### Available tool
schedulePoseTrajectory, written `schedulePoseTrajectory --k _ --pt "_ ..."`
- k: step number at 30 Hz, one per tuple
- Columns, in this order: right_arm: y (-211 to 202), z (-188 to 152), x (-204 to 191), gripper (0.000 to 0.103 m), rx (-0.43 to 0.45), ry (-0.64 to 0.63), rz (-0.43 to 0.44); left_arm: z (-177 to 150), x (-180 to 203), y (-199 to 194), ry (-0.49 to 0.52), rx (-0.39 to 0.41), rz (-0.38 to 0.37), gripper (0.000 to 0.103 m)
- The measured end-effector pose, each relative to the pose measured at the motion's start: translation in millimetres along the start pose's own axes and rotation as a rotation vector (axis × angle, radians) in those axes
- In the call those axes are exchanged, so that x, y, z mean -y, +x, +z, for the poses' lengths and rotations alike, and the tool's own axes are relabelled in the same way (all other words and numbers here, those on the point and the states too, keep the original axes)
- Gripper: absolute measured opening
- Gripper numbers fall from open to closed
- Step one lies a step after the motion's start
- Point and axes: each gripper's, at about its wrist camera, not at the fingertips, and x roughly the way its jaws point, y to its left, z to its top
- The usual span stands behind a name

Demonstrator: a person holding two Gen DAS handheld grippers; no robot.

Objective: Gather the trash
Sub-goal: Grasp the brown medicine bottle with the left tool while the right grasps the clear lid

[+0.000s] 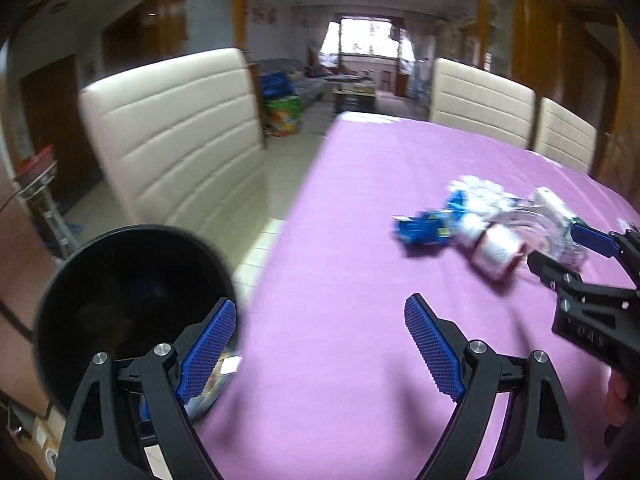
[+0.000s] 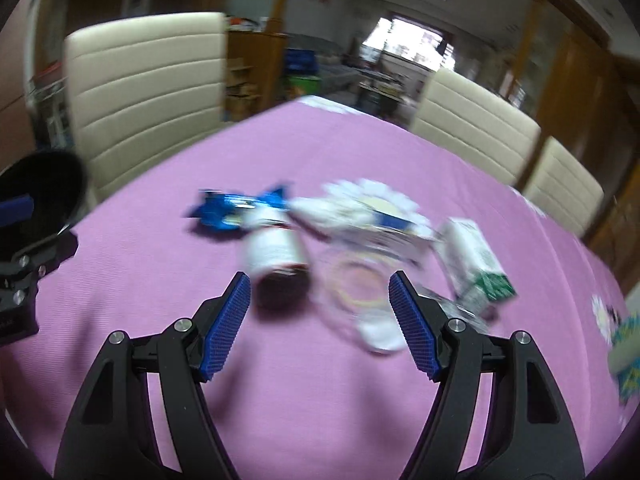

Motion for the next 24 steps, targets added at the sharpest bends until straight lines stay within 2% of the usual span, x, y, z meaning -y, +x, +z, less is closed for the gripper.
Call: schedulePoseTrajectory --k 2,4,10,16,24 --pt "6 3 17 0.069 -0.012 0.044 -0.006 4 18 5 0.018 -0.01 -0.035 0.084" --pt "13 3 35 0.058 -0.03 0.081 -0.01 8 34 10 0.035 -0.016 -0.058 0.084" --pt "38 7 68 0.04 -0.085 0.159 0.029 21 80 18 0.103 -0.036 -0.125 0.084" --pt "52 14 84 0.039 -0.107 0.209 0.067 32 116 33 0.176 -0.044 -0.117 0.084" --pt "63 18 76 0.038 -0.128 0.188 0.094 41 133 65 0.173 -0.101 -0.073 0.084"
